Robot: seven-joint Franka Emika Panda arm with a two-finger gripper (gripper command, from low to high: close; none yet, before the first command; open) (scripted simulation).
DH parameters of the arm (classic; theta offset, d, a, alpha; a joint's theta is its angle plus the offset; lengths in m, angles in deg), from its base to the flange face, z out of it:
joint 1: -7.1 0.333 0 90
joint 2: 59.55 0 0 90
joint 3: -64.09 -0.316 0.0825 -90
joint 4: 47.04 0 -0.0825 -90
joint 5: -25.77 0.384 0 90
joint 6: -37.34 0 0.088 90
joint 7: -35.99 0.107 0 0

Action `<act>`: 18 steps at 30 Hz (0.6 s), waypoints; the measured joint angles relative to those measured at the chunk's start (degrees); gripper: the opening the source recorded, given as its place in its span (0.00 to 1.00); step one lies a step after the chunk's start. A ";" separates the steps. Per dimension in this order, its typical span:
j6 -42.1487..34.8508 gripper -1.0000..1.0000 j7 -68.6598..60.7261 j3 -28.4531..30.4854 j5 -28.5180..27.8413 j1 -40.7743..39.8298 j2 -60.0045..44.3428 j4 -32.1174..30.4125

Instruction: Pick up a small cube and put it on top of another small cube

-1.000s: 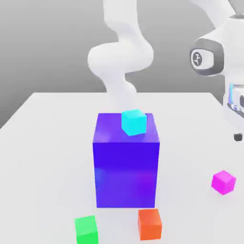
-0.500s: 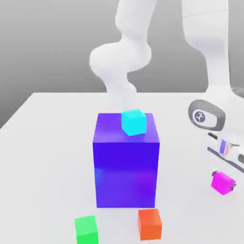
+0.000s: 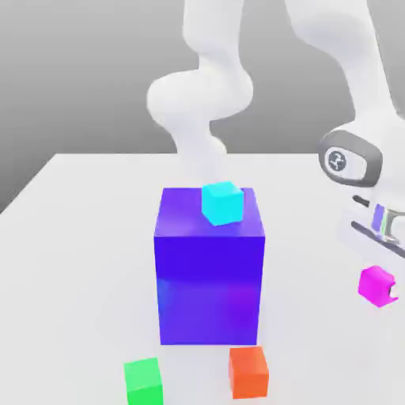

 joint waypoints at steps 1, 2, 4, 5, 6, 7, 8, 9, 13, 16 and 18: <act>-0.66 0.00 -0.53 1.02 0.42 -1.31 -0.24 0.96; -1.33 0.00 -1.02 2.02 0.81 -2.68 -0.48 1.92; -2.70 0.00 -1.75 4.38 1.68 -5.56 -0.86 3.73; -3.42 0.00 -1.81 5.84 2.16 -7.18 -0.95 4.51; -4.14 0.00 -1.81 7.36 2.65 -8.84 -1.02 5.27; -4.76 0.00 -1.50 8.87 3.08 -10.36 -0.93 5.72; -5.31 0.00 -1.04 10.35 3.49 -11.82 -0.77 6.03; -5.84 0.00 -0.52 11.84 3.89 -13.23 -0.57 6.25; -7.62 0.00 2.81 17.77 5.40 -18.65 0.69 6.26; -7.74 0.00 6.94 21.66 6.88 -21.74 1.87 4.68; -5.39 0.00 6.25 21.34 9.30 -22.98 -0.55 4.53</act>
